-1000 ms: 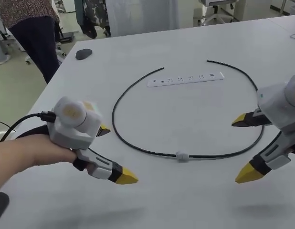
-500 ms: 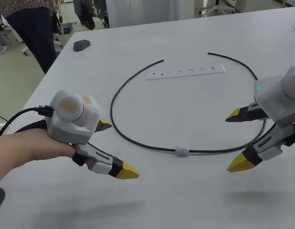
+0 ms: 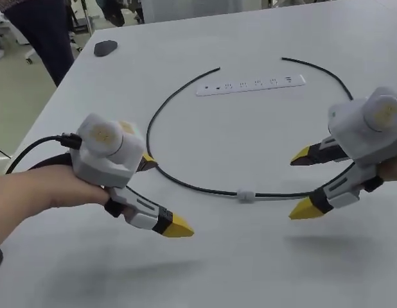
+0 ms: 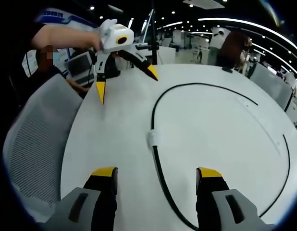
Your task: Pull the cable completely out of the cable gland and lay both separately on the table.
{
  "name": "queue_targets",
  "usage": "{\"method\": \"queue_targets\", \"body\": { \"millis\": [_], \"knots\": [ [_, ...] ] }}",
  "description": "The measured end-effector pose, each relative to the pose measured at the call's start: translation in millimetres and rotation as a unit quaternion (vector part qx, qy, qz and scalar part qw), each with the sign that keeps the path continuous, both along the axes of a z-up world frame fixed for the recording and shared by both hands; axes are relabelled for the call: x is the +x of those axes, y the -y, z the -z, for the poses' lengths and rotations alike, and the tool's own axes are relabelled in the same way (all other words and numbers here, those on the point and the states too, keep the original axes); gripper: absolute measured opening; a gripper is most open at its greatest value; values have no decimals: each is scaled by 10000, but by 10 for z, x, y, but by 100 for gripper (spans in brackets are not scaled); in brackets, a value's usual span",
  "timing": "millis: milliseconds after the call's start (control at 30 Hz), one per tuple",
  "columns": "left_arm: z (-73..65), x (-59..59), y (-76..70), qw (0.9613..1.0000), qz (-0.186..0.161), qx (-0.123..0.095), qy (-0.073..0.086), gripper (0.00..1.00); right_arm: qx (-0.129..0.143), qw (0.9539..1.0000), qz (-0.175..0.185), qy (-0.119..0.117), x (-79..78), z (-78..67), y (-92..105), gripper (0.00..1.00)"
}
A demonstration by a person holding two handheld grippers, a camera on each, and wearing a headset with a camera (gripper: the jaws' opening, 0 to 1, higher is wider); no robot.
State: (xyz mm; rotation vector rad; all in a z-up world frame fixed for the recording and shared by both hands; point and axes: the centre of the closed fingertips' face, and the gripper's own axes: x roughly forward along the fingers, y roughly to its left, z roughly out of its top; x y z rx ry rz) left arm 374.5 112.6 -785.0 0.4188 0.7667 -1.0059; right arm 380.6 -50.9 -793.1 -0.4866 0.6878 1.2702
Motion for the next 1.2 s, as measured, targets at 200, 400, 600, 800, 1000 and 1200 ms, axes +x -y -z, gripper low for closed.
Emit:
{"method": "queue_targets", "body": {
  "millis": [200,400,600,800,1000,1200],
  "knots": [
    [-61,94,107,9990,44,-144,409,100,52,9999,-52,110,1,35,-162,57],
    [-37,97,185,9991,82,-206,362,100,106,9998,-85,138,30,66,-291,44],
    [-15,97,198,9989,189,-156,409,100,143,9998,-93,71,42,144,-383,35],
    [-80,51,336,9975,349,-467,401,95,229,9997,-104,15,35,229,-522,33],
    [-80,34,359,9970,459,-397,483,98,234,9994,-178,177,58,250,-588,28],
    [-68,21,345,9973,423,-418,428,97,150,9989,-327,290,57,279,-629,22]
  ]
}}
